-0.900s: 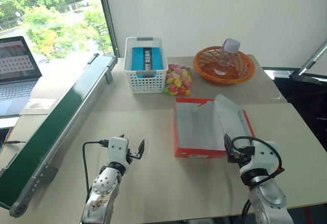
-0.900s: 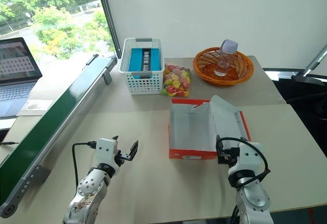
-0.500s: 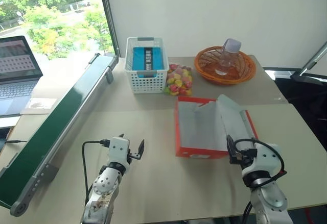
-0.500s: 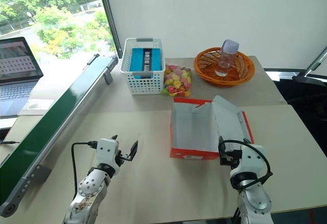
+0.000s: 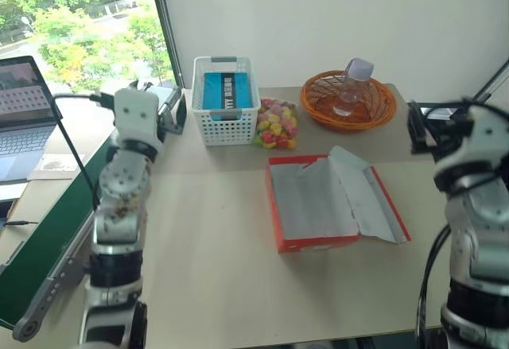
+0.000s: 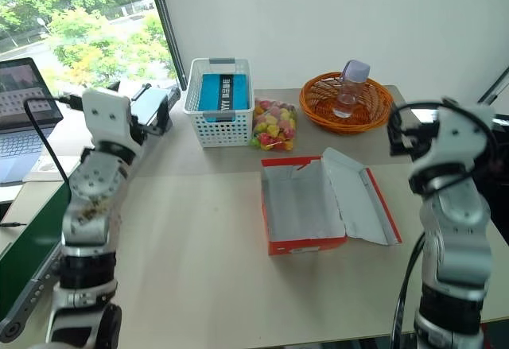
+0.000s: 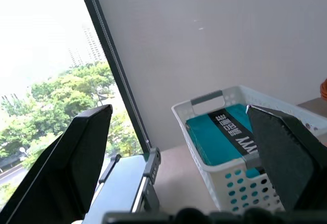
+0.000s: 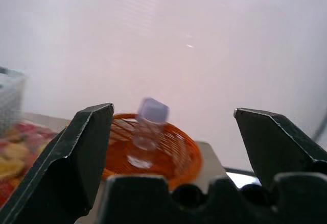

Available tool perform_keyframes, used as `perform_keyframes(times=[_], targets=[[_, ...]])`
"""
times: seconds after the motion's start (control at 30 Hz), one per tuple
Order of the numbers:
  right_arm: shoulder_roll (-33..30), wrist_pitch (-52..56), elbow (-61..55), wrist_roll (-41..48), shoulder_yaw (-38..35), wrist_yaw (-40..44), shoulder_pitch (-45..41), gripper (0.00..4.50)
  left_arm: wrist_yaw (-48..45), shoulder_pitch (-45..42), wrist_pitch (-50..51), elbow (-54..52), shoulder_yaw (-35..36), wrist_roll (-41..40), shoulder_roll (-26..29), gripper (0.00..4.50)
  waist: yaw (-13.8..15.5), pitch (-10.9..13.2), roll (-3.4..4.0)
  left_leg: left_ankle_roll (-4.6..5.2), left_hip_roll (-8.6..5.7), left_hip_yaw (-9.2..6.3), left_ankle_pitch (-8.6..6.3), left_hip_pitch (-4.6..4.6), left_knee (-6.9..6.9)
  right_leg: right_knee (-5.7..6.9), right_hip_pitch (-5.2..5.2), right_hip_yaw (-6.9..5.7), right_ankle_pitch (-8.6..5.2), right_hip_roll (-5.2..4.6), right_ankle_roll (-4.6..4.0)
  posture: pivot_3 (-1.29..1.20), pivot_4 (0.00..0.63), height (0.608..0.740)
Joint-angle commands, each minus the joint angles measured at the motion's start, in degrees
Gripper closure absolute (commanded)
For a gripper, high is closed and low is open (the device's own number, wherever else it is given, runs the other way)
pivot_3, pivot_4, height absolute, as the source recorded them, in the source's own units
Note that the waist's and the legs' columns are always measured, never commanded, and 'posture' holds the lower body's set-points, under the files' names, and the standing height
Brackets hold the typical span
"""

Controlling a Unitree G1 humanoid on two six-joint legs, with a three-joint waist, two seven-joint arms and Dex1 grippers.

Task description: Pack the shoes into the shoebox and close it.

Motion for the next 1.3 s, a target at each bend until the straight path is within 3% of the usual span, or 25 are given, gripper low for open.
perform_keyframes(times=[0.03,0.17,0.3,0.4,0.6,0.8,1.03,1.3], targets=[[-1.3,4.3,1.6,4.8,4.3,7.0,-3.6,0.02,-3.5,-1.5,5.8,-0.5,0.8,-2.8,2.6,0.00,0.1,0.0,0.00,0.02,-0.01,0.00,-0.03,-0.02,-0.03,0.00,0.00,0.00,0.02,-0.01,-0.10,0.00,0.150,0.740],[-2.9,7.8,2.6,8.9,10.1,16.4,-5.9,0.02,-9.8,-0.6,16.2,-4.2,1.2,-8.2,6.9,0.00,0.2,0.0,-0.02,0.05,-0.05,-0.01,-0.13,-0.39,-0.03,-0.06,-0.25,-0.04,0.06,-0.07,-0.18,0.00,0.150,0.740],[-2.7,7.2,4.1,10.7,11.5,20.7,-5.8,0.02,-12.3,3.9,21.2,-6.4,-0.1,-6.0,13.5,0.00,0.2,0.0,-0.05,0.06,-0.11,-0.02,-0.16,-0.46,-0.02,-0.13,-0.29,-0.08,0.05,-0.13,-0.13,0.00,0.150,0.740],[-2.3,6.6,5.9,10.8,13.1,23.3,-6.3,0.02,-10.8,7.0,24.6,-7.8,3.6,-6.6,14.7,0.00,0.1,0.0,-0.05,0.06,-0.08,-0.02,-0.15,-0.40,0.00,-0.08,-0.29,-0.08,0.06,-0.12,-0.14,0.00,0.150,0.740],[1.9,3.6,13.1,10.6,16.6,27.7,-9.9,0.02,-10.4,16.0,29.9,-18.2,12.5,-10.7,13.0,0.00,-0.1,0.1,-0.18,-0.04,0.06,-0.02,-0.08,-0.35,0.08,0.02,-0.30,-0.11,0.15,-0.02,-0.25,0.00,0.150,0.740],[4.1,3.2,15.5,11.0,21.3,34.1,-12.1,0.02,-9.5,25.4,26.1,-22.3,18.7,-11.8,9.8,0.00,0.1,0.1,-0.20,-0.05,0.05,0.01,-0.10,-0.34,0.05,0.05,-0.31,-0.08,0.14,-0.04,-0.30,0.00,0.150,0.740],[7.3,4.7,14.1,10.6,24.1,34.2,-12.7,0.02,-8.6,28.5,24.3,-17.4,24.6,-10.9,12.2,0.00,0.3,0.1,-0.22,-0.07,0.06,0.00,-0.08,-0.29,0.08,0.08,-0.30,-0.15,0.16,-0.07,-0.35,0.00,0.150,0.740],[8.5,3.3,14.4,9.1,27.1,35.4,-12.5,0.02,-11.0,19.5,18.2,1.3,23.5,-11.0,18.7,0.00,0.2,0.1,-0.23,-0.09,0.09,0.00,-0.08,-0.29,0.07,0.12,-0.32,-0.21,0.15,-0.05,-0.38,0.00,0.150,0.740]])
